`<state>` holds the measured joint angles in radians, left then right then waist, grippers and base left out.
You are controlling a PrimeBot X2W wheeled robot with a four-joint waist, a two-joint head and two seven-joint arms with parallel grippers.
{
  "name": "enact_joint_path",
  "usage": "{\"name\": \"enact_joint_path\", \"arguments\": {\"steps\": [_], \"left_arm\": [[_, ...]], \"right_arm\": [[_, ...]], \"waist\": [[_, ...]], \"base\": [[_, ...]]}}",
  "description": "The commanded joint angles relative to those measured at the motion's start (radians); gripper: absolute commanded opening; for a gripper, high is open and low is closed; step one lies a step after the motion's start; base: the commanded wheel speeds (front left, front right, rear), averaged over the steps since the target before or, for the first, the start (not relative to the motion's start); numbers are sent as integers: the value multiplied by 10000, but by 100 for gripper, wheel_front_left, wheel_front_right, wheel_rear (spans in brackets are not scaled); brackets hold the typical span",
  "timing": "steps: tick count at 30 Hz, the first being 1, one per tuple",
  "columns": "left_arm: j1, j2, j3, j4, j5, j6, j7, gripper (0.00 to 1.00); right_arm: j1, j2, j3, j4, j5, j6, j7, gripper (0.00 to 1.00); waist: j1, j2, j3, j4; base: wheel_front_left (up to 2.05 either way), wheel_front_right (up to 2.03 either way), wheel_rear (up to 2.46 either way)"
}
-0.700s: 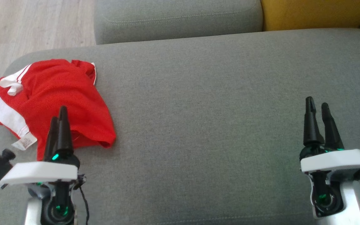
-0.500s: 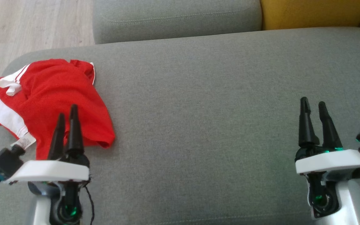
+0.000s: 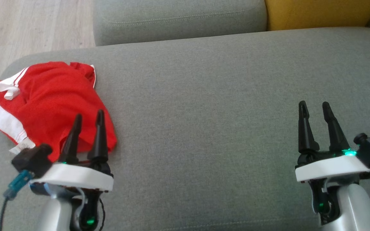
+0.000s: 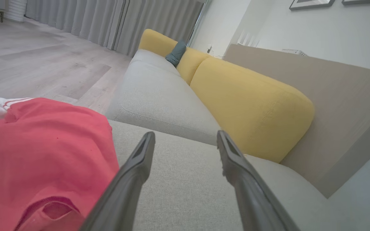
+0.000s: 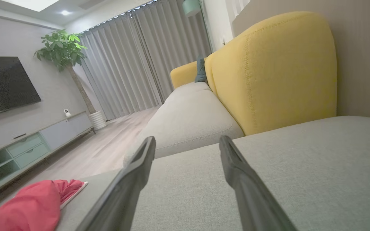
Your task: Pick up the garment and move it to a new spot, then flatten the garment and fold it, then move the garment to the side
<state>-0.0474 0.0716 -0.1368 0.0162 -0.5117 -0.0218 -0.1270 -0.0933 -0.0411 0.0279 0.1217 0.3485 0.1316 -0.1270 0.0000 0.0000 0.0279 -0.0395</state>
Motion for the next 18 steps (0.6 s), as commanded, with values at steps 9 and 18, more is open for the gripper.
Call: {"name": "enact_joint_path", "arguments": {"steps": [9, 18], "left_arm": [[-555, 747, -599, -271, 1533, 758, -387, 100], [-687, 1299, -1498, -166, 2662, 1519, -650, 100]], "right_arm": [[-559, -73, 424, -425, -1362, -7, -380, 100], [-596, -78, 664, -446, -2577, -8, -645, 100]], "waist": [[0, 0, 9, -66], [0, 0, 18, -121]], "base": [[0, 0, 0], [0, 0, 0]]}}
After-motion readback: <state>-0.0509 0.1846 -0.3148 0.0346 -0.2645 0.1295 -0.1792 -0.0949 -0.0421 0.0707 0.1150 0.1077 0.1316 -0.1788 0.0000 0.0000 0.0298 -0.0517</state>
